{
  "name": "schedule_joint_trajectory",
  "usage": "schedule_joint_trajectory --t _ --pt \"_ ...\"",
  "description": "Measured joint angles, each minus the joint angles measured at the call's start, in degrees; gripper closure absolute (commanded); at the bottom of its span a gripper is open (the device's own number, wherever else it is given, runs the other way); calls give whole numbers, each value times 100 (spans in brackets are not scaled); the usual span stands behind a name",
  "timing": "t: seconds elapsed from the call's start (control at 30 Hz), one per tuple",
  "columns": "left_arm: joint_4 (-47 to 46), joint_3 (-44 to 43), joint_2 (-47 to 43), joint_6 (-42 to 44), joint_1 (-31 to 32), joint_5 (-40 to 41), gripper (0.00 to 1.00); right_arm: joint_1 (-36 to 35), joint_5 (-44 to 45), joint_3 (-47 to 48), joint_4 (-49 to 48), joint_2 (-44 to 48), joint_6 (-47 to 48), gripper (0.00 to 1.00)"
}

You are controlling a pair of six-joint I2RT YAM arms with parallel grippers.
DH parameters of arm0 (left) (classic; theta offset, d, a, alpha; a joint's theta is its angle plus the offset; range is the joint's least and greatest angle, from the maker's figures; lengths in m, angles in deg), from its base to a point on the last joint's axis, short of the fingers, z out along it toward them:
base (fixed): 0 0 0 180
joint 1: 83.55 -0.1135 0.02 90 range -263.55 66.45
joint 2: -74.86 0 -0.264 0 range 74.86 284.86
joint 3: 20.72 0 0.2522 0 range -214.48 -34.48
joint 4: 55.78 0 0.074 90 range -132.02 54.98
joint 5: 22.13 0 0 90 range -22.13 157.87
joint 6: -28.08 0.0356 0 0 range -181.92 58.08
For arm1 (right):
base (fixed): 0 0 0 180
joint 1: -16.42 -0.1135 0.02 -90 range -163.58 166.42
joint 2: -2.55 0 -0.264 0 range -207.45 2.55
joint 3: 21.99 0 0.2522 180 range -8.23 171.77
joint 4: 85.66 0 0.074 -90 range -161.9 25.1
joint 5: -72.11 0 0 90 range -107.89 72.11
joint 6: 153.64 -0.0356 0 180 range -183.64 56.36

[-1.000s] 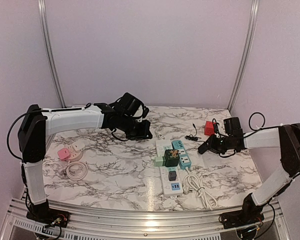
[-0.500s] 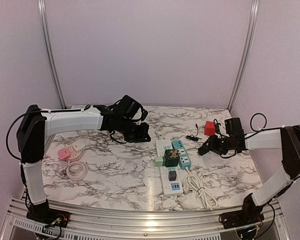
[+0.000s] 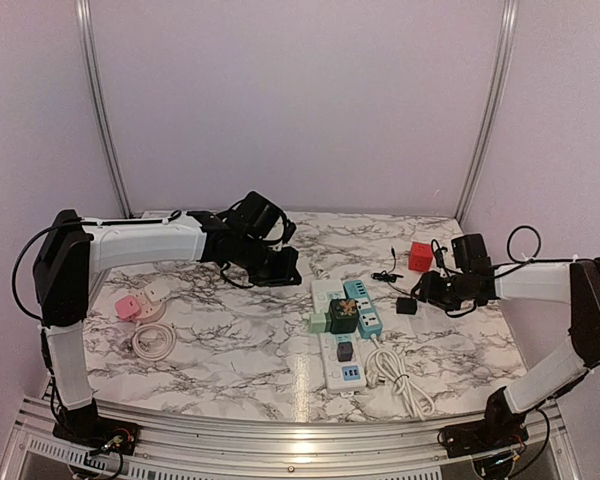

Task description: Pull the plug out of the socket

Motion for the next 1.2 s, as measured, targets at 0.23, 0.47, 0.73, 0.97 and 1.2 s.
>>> schedule_joint_trajectory --t 0.23,0.47,0.73,0.97,1.2 --pt "-66 208 -33 4 2 -35 96 -592 636 474 546 190 72 42" --pt "-378 798 -122 -31 44 -264 82 -1576 901 883 804 175 52 42" --pt "-1342 1742 -317 -544 37 -756 58 -2588 1001 1185 962 -48 -44 46" --pt "-2555 2415 -348 -1296 -9 -1237 47 -2916 955 1182 955 -107 -181 48" --pt "-3171 2485 -348 -1700 -13 -1449 40 -2935 820 1139 896 -107 -284 48"
